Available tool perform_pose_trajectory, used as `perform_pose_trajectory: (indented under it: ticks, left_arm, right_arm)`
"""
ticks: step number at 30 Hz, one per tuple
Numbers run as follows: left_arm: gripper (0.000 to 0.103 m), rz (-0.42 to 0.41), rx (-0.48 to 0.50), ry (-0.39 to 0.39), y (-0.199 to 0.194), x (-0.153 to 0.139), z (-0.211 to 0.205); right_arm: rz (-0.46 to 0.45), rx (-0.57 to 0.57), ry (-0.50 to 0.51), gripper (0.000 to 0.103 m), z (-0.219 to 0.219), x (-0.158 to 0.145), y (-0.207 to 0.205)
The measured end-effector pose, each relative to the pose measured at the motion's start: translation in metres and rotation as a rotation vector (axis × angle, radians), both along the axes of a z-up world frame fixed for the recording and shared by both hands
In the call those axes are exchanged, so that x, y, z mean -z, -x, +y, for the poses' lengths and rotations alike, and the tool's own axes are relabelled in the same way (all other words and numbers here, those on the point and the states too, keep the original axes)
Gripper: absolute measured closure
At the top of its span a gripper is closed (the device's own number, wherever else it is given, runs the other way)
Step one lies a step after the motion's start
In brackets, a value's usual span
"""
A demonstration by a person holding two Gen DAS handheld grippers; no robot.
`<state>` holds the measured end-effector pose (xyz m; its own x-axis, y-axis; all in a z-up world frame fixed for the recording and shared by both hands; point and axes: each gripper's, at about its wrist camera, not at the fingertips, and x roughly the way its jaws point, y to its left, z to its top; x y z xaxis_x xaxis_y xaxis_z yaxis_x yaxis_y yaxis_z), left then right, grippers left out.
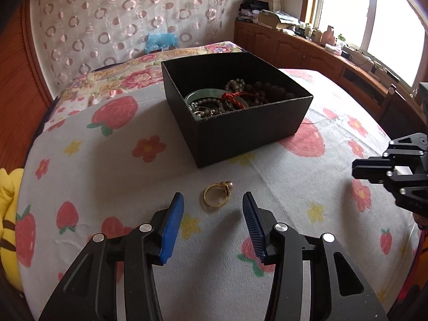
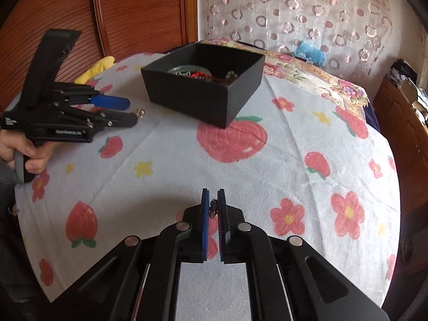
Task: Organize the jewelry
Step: 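Grasp the gold ring on the sheet with the left tool, then carry the gold ring over the box and open the left tool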
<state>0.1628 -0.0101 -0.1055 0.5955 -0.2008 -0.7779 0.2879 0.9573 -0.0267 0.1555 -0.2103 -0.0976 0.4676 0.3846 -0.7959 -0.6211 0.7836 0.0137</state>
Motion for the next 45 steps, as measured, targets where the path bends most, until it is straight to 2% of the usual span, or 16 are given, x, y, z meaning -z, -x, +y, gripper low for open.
perform_pose_trajectory:
  ticks: [4,7,15,27,34,42,45]
  left_arm:
    - [0.061,-0.007,0.002,-0.007,-0.006,0.000,-0.003]
    - [0.084,-0.018,0.005,-0.020,-0.006,0.000,-0.003]
    - [0.085,-0.030,0.019,-0.003,-0.002,-0.007,-0.001]
    - [0.084,-0.160,0.003,0.045,-0.003,-0.064,-0.001]
    - [0.084,-0.172,-0.011,0.059,-0.022,-0.072,-0.006]
    - [0.084,-0.165,-0.030,0.078,-0.041,-0.072,-0.011]
    - [0.084,-0.163,-0.031,0.077,-0.042,-0.071,-0.011]
  right_arm:
    - [-0.020,-0.001,-0.013,0.096,-0.001,-0.010,0.001]
    - [-0.036,0.004,-0.033,0.096,-0.003,-0.021,0.000]
    - [-0.076,0.008,-0.066,0.096,0.003,-0.042,-0.011]
    - [-0.123,0.010,-0.157,0.096,0.041,-0.073,-0.064]
    - [-0.115,0.021,-0.181,0.096,0.055,-0.075,-0.085]
    - [-0.081,0.045,-0.221,0.095,0.046,-0.072,-0.096]
    - [-0.081,0.052,-0.232,0.085,0.042,-0.073,-0.096]
